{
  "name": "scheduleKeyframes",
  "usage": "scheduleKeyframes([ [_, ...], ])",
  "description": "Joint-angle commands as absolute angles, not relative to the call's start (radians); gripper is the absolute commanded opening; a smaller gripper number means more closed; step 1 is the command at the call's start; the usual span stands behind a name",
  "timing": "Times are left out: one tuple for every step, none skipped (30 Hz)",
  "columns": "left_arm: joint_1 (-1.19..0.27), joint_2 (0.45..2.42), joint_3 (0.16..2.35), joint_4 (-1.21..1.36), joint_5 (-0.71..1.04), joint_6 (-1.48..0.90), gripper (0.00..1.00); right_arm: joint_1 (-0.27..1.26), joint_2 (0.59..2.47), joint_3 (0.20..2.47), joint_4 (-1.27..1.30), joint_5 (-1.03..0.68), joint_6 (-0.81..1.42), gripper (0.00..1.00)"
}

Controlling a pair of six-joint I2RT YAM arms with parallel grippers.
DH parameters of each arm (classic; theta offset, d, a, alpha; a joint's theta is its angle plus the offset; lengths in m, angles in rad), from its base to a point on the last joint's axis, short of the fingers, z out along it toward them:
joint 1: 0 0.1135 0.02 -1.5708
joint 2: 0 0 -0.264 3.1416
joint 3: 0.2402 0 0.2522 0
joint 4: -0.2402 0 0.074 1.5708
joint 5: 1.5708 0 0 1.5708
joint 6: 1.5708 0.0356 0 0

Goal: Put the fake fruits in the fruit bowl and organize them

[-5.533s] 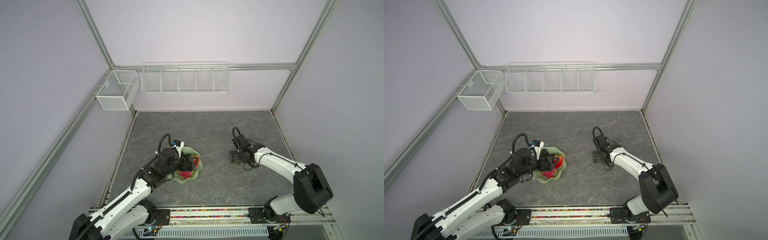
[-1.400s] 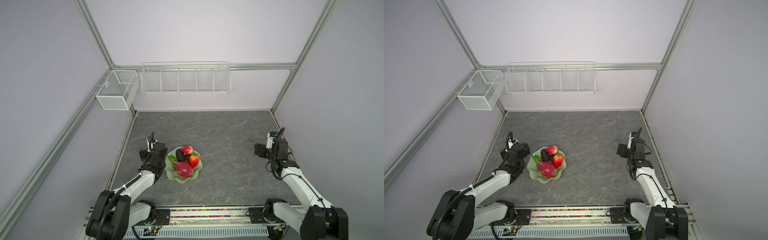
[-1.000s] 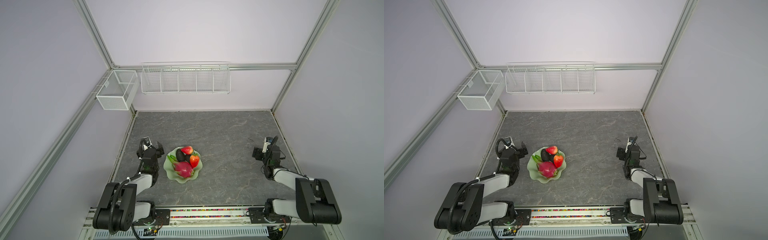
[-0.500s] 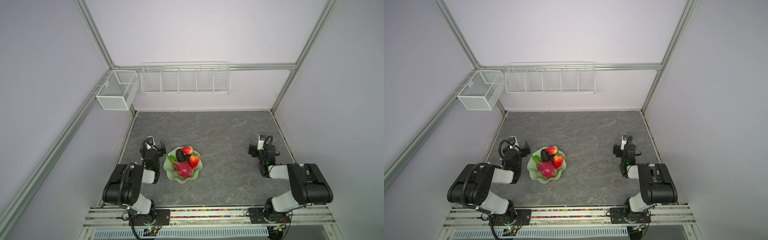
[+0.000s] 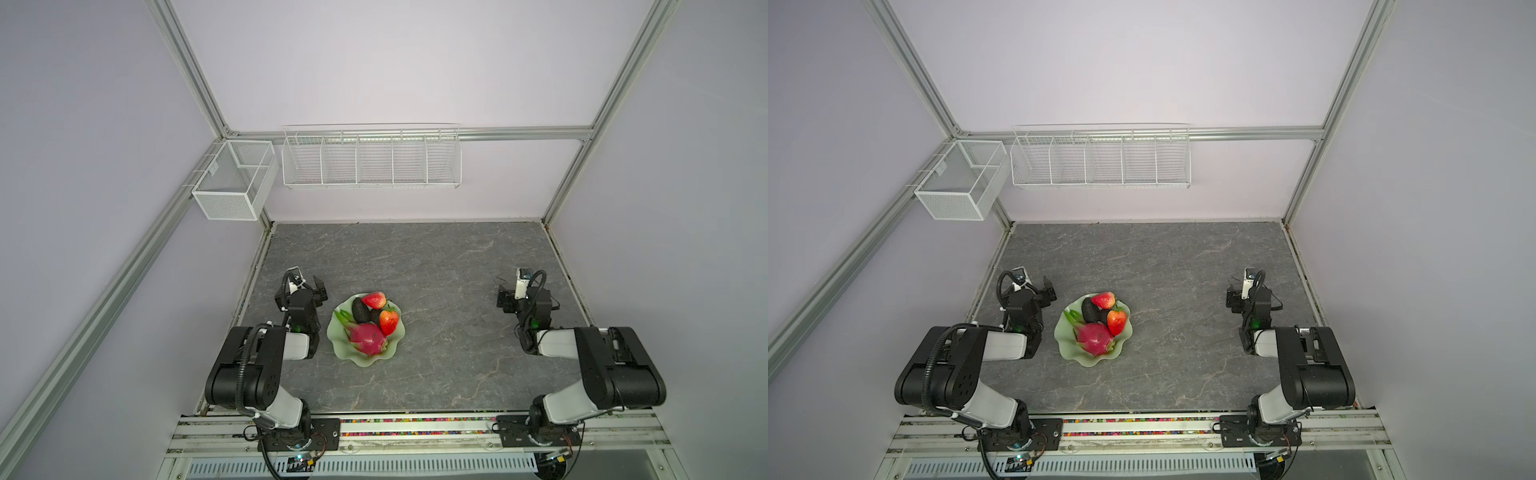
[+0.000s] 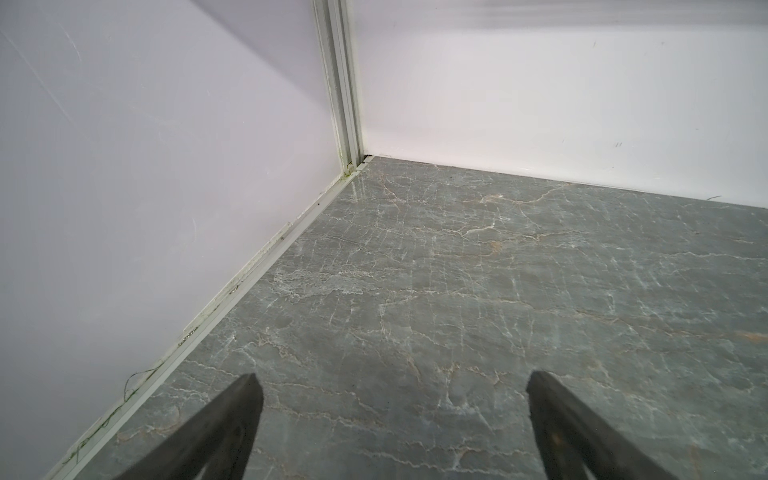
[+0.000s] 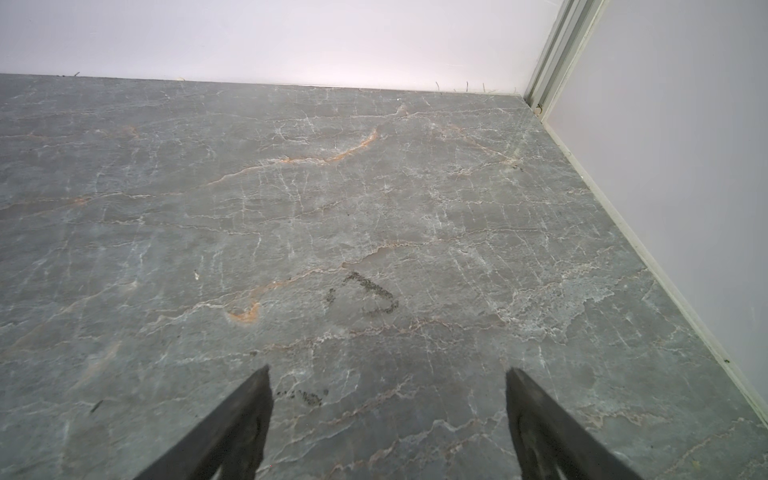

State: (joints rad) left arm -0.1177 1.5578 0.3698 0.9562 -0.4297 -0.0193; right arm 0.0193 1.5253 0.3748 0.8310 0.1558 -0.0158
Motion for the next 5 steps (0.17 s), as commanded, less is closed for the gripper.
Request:
scheduleKeyframes([
  [-0.114,1.56,0.379,0.952,-0.448,-0.031,0.99,0.007,1.531,0.393,0.852,0.124,-0.025,0.89],
  [-0.114,1.56,0.38,0.953,-0.448,-0.031,0.99,0.004,1.53,0.393,0.849,0.119,-0.023,0.89],
  [-0.113,1.561,0.38,0.953,-0.448,-0.03,0.99,0.004,1.529,0.393,0.852,0.119,-0.024,0.89],
  [-0.114,1.56,0.38,0.953,-0.449,-0.03,0.99,0.005,1.527,0.389,0.856,0.121,-0.026,0.89],
  [-0.114,1.56,0.38,0.953,-0.448,-0.03,0.99,0.006,1.526,0.388,0.855,0.123,-0.027,0.88],
])
